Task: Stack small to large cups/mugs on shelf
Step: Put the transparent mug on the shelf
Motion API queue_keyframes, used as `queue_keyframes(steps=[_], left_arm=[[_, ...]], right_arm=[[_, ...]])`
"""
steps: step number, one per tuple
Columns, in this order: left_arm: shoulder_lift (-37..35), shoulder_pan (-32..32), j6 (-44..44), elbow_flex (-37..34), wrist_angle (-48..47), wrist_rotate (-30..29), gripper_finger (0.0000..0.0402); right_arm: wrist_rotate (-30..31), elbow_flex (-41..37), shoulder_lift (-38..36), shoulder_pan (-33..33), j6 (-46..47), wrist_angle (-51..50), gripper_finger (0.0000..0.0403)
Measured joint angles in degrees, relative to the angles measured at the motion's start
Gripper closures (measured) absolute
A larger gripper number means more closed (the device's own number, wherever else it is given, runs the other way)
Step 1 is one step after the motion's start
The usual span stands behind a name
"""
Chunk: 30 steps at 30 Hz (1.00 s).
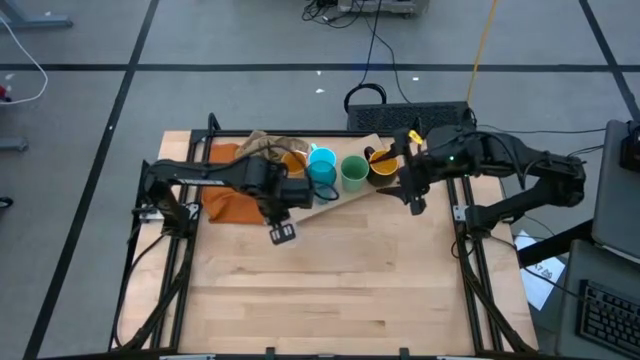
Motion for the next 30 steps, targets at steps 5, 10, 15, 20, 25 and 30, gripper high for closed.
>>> queue_keyframes(steps=[5, 10, 15, 20, 25, 30], left_arm=[[2.38, 0.28, 2.56, 4.47, -0.31, -2.9, 0.0401], [2.73, 1.69, 2.32, 7.98, 1.06, -6.01, 0.0401], [2.86, 3.13, 3.8, 10.86, 0.97, -8.79, 0.0401], [2.86, 3.74, 3.78, 14.68, 1.05, -11.68, 0.0401], [2.79, 3.74, 2.75, 16.33, 2.41, -13.32, 0.0401], [3.21, 2.18, 3.11, 16.41, 4.1, -12.14, 0.0401]], right_arm=[[0.18, 0.04, -0.05, 1.31, 2.23, 0.42, 0.0107], [0.13, 0.07, -0.63, 1.64, 9.83, 0.7, 0.0112], [0.17, 0.07, -0.91, 1.61, 10.97, -0.11, 0.0112], [0.19, 0.07, -0.9, 1.61, 14.06, -0.51, 0.0112], [0.17, 0.07, -0.9, 1.61, 14.86, -0.49, 0.0112], [0.17, 0.04, -0.89, 1.61, 16.67, -0.52, 0.0112]])
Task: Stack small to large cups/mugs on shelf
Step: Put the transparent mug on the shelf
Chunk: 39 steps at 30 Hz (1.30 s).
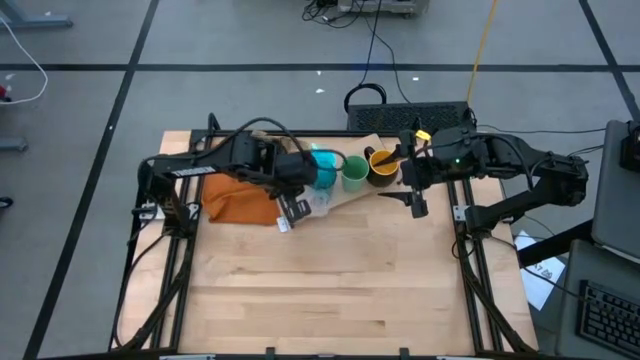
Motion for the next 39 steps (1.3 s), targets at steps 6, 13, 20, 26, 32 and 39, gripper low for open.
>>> queue_keyframes(steps=[6, 13, 20, 26, 32, 39], left_arm=[[2.02, -3.06, 5.65, 0.01, 1.53, 0.91, 0.0401], [3.39, -7.2, 15.64, 0.0, 3.04, 2.18, 0.0401], [4.01, -11.11, 23.0, 2.21, 7.2, 2.7, 0.0401], [6.11, -11.32, 24.57, 8.29, 7.24, 2.7, 0.0401], [6.57, -12.22, 24.19, 9.52, 3.77, 3.47, 0.0401], [6.64, -14.38, 23.1, 9.4, 4.96, 5.88, 0.0401]], right_arm=[[-0.09, -0.04, -0.63, 0.0, 1.73, -2.04, 0.0112], [-0.42, -0.07, -0.68, -0.03, 9.42, -2.92, 0.0112], [-11.95, -1.55, -0.72, -1.57, 19.45, -1.02, 0.0113], [-14.46, -11.92, -1.09, -1.95, 20.36, 8.45, 0.0113], [-17.14, -23.08, -1.11, -2.22, 20.82, 25.16, 0.0113], [-19.57, -28.15, -0.31, -3.74, 23.69, 37.73, 0.0113]])
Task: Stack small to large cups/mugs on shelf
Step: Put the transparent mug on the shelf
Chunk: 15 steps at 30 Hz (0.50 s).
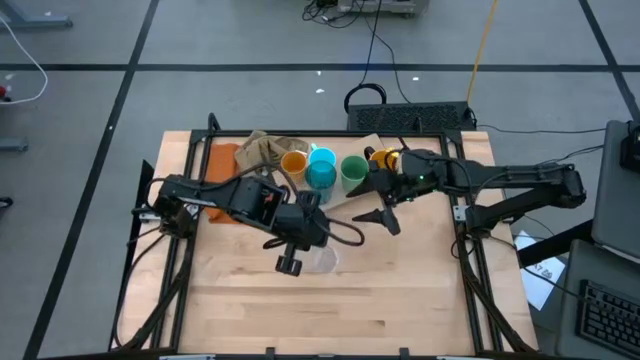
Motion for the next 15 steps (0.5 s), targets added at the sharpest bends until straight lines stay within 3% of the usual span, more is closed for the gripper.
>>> queue_keyframes(steps=[3, 15], left_arm=[[0.0, -0.46, -0.01, -0.02, 0.85, 0.57, 0.0401], [0.0, -0.43, 1.16, -0.07, -0.61, 2.29, 0.0401]], right_arm=[[-4.51, -1.07, 2.26, -0.92, 3.36, 5.28, 0.0113], [-11.11, -1.05, 9.59, -0.81, 3.86, 14.94, 0.0113]])
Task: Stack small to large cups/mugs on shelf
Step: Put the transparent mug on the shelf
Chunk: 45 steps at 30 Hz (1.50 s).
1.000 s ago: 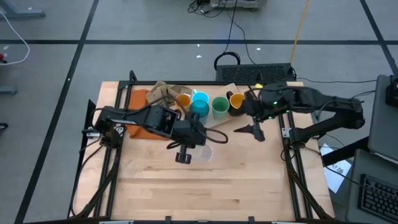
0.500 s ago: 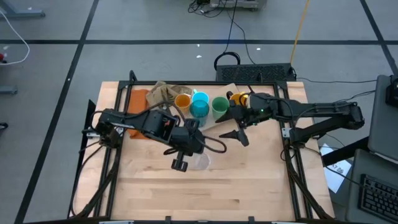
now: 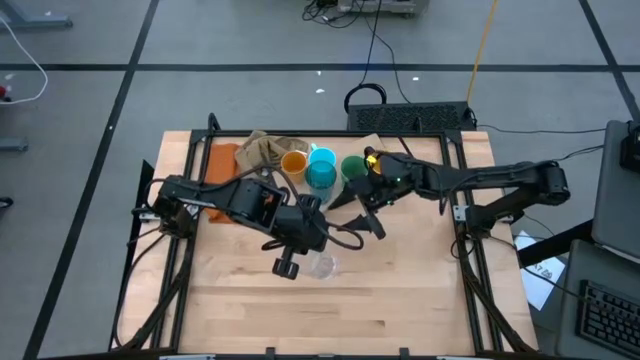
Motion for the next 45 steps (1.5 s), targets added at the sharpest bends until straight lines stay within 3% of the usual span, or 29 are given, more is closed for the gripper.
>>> queue_keyframes(steps=[10, 19, 33, 45], left_arm=[[0.85, 1.1, 4.65, -0.02, 1.5, 3.36, 0.0401], [1.14, 3.61, 10.75, -0.02, 3.26, 5.82, 0.0401], [1.16, 4.87, 20.75, -0.02, 7.09, 8.92, 0.0401], [1.16, 7.28, 24.32, -0.02, 8.3, 11.78, 0.0401]], right_arm=[[-3.13, -0.02, 3.71, 0.02, 2.26, 2.47, 0.0113], [-11.56, 0.02, 3.25, -0.07, 1.28, 0.49, 0.0113], [-11.9, 0.02, 3.27, -4.24, -0.77, -1.11, 0.0113], [-16.64, 0.05, 4.14, -3.81, -0.29, 2.79, 0.0113]])
